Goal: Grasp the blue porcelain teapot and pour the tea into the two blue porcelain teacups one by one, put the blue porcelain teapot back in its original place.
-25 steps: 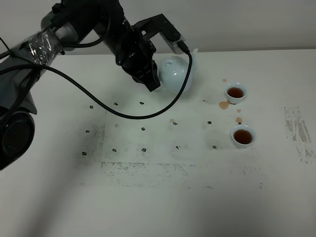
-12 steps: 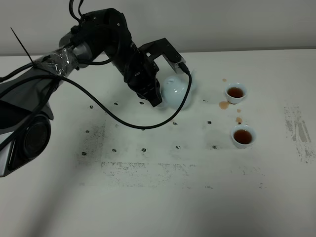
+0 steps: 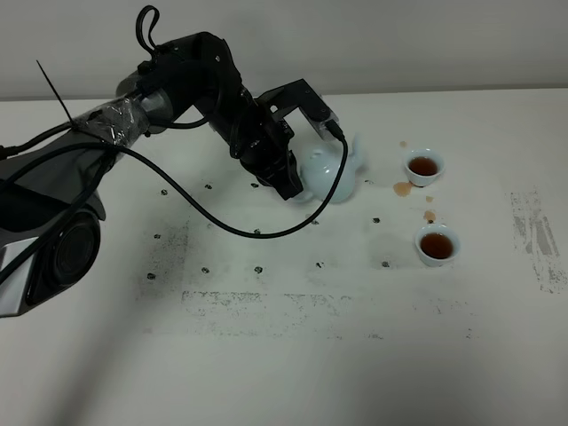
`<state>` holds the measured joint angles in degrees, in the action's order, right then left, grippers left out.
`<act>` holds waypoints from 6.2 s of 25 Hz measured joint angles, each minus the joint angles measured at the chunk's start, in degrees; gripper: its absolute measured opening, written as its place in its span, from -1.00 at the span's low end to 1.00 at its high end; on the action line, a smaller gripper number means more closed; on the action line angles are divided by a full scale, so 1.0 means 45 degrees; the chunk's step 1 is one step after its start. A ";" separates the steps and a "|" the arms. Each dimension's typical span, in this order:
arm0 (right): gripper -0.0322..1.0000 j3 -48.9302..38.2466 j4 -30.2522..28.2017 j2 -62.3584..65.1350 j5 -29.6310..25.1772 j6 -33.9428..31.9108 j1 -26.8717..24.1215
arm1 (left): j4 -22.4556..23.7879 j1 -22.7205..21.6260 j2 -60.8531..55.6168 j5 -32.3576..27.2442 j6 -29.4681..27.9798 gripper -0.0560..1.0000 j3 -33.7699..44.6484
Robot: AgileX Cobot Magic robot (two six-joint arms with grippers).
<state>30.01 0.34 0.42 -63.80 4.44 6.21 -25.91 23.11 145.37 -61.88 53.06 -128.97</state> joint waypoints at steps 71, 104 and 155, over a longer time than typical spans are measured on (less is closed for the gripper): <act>-0.04 0.0000 0.0000 0.0000 0.0004 0.0000 0.0000 | -0.0470 -0.3328 -0.7898 0.0750 -0.4581 -0.77 0.7337; -0.04 0.0000 0.0000 0.0000 0.0015 0.0000 0.0000 | 0.0976 -0.4543 -0.5996 0.4864 -0.5979 -0.77 1.0614; -0.04 0.0000 0.0000 0.0000 0.0015 0.0000 0.0000 | 0.2295 -0.3809 -0.4916 0.3604 -0.6987 -0.43 0.8982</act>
<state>30.01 0.34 0.42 -63.74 4.44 6.21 -15.58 5.97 123.24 -45.66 21.62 -88.55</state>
